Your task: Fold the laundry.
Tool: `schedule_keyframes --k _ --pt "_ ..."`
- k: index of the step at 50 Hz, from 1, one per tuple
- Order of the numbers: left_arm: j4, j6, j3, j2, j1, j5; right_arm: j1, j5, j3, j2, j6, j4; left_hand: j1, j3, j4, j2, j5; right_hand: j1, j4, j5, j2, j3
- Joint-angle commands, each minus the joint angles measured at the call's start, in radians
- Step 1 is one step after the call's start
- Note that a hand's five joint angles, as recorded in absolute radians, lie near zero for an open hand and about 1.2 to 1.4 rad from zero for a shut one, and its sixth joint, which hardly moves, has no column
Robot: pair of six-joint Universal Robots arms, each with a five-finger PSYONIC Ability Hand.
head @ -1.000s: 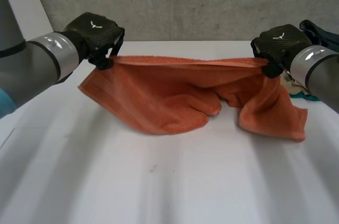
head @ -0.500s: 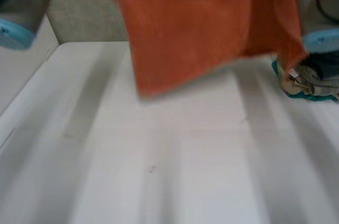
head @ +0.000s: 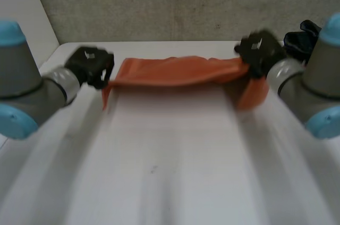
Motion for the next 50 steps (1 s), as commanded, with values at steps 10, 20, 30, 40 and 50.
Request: schedule_keyframes --k 10,20,30,40,50 --pt "0.048 0.114 -0.091 -0.099 0.007 -0.004 -0.021 0.033 0.085 0.136 0.202 -0.002 0.237 0.203 0.196 0.198 0.218 -0.652 -0.722 -0.725 -0.699 -0.709" --pt "0.067 0.105 -0.111 -0.058 0.018 -0.004 -0.102 0.012 0.121 -0.011 0.489 0.069 -0.514 -0.549 -0.555 -0.554 -0.533 -0.926 -0.996 -0.999 -0.973 -0.983" --pt "0.053 0.111 -0.196 0.042 0.064 0.016 -0.242 0.003 0.165 -0.036 0.399 0.276 -0.658 -0.693 -0.699 -0.698 -0.677 -0.738 -0.808 -0.811 -0.785 -0.795" --pt "0.048 0.160 -0.262 0.039 0.147 0.129 -0.322 -0.129 0.318 0.010 0.212 0.061 -0.658 -0.693 -0.699 -0.698 -0.677 -0.682 -0.753 -0.755 -0.730 -0.739" --pt "0.053 0.183 -0.261 0.031 0.164 0.132 -0.314 -0.144 0.291 0.116 0.187 -0.096 -0.655 -0.690 -0.696 -0.695 -0.674 -0.351 -0.422 -0.424 -0.399 -0.408"
